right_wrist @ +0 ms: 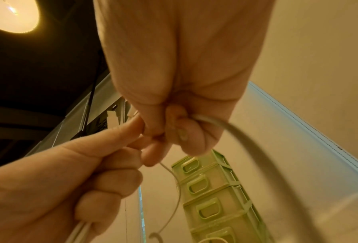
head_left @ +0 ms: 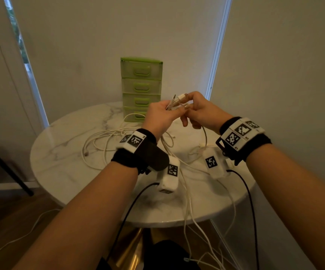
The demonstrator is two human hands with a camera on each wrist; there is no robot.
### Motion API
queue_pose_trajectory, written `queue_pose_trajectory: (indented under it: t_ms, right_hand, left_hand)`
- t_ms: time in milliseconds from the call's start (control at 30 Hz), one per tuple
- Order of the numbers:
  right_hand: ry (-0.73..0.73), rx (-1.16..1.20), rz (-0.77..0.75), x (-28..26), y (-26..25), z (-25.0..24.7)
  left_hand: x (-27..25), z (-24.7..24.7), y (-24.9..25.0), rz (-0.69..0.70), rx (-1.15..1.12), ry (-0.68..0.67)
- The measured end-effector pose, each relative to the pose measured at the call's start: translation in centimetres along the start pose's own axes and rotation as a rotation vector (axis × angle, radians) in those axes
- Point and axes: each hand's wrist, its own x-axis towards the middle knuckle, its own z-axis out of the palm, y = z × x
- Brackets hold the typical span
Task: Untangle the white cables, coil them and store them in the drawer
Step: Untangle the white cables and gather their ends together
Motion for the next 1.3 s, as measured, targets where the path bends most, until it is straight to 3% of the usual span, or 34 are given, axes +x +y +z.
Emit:
queue_pose_trajectory:
  t_ms: [133, 300, 533, 600, 733, 800, 933, 1100, 1233, 1300]
  right_hand:
    - [-0.055, 0.05, 0.023, -0.7, -0.1, -0.1]
    - [-0.089, 0.01, 0.046, -1.4, 1.1, -1.0]
    - [-0.102, -0.149, 0.108, -0.8, 2.0, -3.3]
    - [-0.068, -0.197, 0.133, -0.5, 2.0, -3.2]
    - [-0.025, -0.166, -0.001, 0.4, 0.2, -1.0]
    - [-0.021, -0.206, -0.058, 0.9, -0.7, -0.1]
    - [-0.001, -0.246, -0.094, 1.2, -0.8, 0.2]
    - [0.016, -0.428, 0.046, 0.8, 1.5, -0.7]
    - [0.148, -0.461, 0.146, 0.9, 3.2, -1.8]
    - [0.165, -0.366, 0.182, 1.2, 3.3, -1.6]
  left_hand:
    - [-0.2, 0.7, 0.0, -0.088, -0.079, 0.056]
    - [1.2, -1.5, 0.4, -0.203, -0.164, 0.258]
    - [2.2, -4.5, -0.2, -0.153, -0.189, 0.44]
    - [1.9, -4.6, -0.3, -0.145, -0.203, 0.351]
    - [0.3, -2.0, 0.2, -0.128, -0.012, -0.004]
    - [0.1, -0.9, 0.2, -0.155, -0.006, -0.056]
    - [0.3, -0.9, 0.4, -0.126, -0.053, 0.063]
    - [0.2, -3.1, 1.8, -0.085, -0.106, 0.207]
    - [0.5, -5.0, 1.5, -0.062, -0.138, 0.291]
    - [0.4, -4.8, 1.3, -0.054, -0.13, 0.277]
